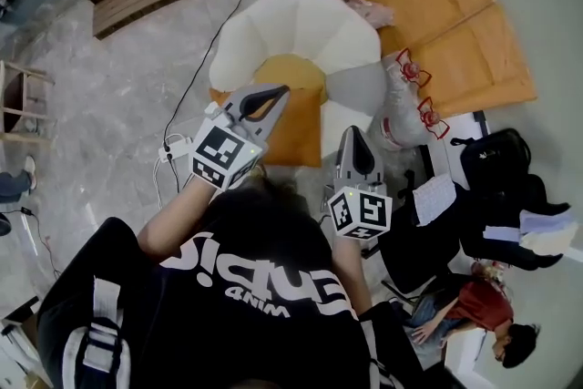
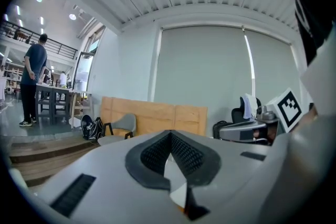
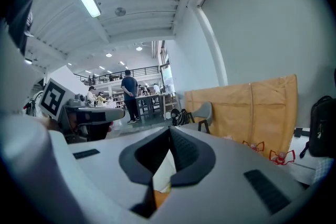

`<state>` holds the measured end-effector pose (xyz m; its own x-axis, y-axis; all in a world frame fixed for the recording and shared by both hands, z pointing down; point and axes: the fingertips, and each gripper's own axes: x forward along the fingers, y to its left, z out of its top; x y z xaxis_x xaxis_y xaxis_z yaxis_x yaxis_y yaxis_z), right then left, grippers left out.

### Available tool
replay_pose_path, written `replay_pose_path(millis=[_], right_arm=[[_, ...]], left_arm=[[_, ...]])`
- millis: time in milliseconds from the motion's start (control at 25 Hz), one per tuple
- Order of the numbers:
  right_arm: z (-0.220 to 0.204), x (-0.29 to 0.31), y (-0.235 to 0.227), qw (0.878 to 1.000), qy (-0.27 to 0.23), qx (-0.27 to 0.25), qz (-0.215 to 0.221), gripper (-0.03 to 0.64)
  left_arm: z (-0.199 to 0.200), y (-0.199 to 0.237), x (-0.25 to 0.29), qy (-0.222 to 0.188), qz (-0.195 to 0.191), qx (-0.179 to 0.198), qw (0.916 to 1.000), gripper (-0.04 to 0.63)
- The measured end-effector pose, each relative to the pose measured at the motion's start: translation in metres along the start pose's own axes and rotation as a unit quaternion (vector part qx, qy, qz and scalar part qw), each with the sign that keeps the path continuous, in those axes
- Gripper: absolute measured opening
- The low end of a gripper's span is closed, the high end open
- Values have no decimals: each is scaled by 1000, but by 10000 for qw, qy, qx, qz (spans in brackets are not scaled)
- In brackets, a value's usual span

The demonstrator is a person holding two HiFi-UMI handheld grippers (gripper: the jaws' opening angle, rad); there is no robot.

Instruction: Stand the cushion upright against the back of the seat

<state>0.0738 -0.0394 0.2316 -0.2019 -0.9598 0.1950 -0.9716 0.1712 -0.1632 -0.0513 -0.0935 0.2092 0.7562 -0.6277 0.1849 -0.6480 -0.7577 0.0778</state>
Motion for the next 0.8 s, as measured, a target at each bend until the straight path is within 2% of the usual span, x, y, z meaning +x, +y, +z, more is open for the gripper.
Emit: replay_pose_path(millis=[440,640,800], right_arm=[[30,25,-33,9996,-256,-18,-68,21],[18,34,-48,9997,-165,108,-122,21],[4,42,-57,9996,-4,248,-160,21]], left_arm=[[21,2,43,-122,-146,22,9998,6],[11,1,61,-63,-233,-9,9997,6],[-8,3,76,209,-300,-58,9993,6]])
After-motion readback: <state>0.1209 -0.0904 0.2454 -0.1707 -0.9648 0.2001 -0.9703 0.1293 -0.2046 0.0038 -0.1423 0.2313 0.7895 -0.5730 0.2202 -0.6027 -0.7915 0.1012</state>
